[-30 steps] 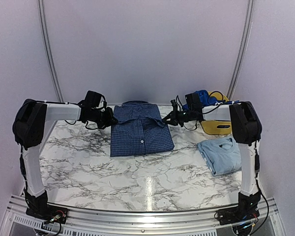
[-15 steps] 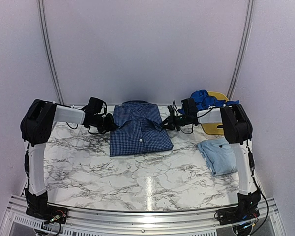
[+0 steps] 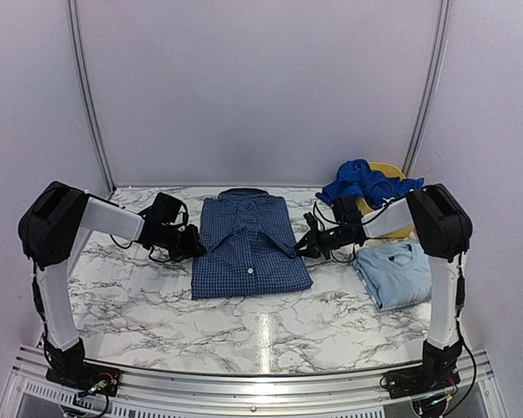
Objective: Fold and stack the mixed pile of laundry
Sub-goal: Fold the rectangle-folded shirt at the center of the board.
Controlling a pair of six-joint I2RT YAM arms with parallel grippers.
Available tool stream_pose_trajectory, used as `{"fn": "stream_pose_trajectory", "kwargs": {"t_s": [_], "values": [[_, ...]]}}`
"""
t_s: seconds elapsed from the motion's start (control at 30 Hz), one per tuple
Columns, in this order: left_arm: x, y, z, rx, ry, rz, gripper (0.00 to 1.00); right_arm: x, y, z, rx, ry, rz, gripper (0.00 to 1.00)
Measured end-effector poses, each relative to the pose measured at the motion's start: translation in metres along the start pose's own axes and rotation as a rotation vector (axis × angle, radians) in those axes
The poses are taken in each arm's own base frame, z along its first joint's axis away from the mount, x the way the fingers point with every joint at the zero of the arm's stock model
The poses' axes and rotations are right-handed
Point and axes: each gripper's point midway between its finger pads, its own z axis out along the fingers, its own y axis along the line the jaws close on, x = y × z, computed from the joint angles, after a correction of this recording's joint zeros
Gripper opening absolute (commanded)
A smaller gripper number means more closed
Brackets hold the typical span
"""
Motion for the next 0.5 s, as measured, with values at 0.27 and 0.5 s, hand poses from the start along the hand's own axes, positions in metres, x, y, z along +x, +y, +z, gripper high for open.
{"fn": "stream_pose_trajectory", "kwargs": {"t_s": [0.27,0.5], "values": [[-0.008,-0.030,-0.043,0.045,-0.054,0.053,0.00,0.009,0.055,-0.016,-0.047,-0.007,-0.073,0.00],[-0.027,-0.022,-0.026,0.029,-0.075,0.043,0.05,-0.026,0.050,-0.003,-0.058,-0.057,-0.102,0.16]]}}
